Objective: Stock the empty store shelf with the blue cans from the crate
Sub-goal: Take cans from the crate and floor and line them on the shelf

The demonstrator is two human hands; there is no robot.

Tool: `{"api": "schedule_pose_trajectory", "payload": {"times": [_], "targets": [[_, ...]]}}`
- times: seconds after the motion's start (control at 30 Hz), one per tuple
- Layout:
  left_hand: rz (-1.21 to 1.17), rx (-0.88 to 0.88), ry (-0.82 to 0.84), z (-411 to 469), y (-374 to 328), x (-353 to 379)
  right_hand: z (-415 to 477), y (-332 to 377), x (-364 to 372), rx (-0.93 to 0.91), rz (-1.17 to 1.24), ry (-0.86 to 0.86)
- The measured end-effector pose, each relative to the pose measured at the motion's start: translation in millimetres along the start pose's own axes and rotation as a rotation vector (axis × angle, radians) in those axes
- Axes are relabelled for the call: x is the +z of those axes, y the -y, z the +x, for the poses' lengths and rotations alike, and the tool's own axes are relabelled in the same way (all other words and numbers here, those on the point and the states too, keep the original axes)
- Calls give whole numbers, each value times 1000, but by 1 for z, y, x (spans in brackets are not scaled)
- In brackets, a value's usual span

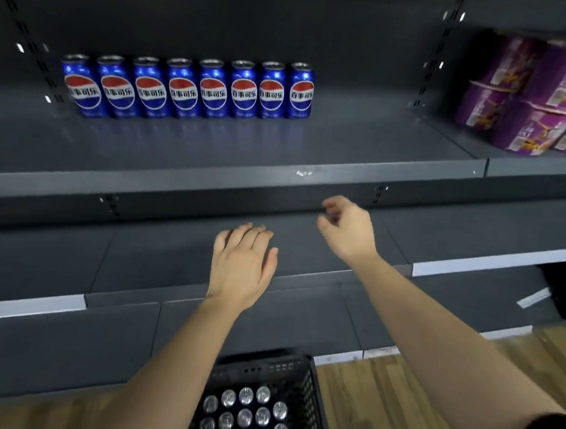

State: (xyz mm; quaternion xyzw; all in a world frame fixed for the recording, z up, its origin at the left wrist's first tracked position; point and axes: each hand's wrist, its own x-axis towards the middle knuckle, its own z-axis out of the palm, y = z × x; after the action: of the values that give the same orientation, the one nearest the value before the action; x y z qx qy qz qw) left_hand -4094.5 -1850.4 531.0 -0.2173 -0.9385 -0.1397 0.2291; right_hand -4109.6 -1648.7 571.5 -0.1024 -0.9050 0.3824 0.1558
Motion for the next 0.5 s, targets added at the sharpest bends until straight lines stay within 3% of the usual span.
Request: {"api": "schedule_pose_trajectory", "payload": {"times": [0.37,0.5], "targets": [[121,-130,258,-101,18,88,-61,-115,85,186,-139,326],[114,-165,331,-144,22,151,-94,-186,141,263,-149,439]]}}
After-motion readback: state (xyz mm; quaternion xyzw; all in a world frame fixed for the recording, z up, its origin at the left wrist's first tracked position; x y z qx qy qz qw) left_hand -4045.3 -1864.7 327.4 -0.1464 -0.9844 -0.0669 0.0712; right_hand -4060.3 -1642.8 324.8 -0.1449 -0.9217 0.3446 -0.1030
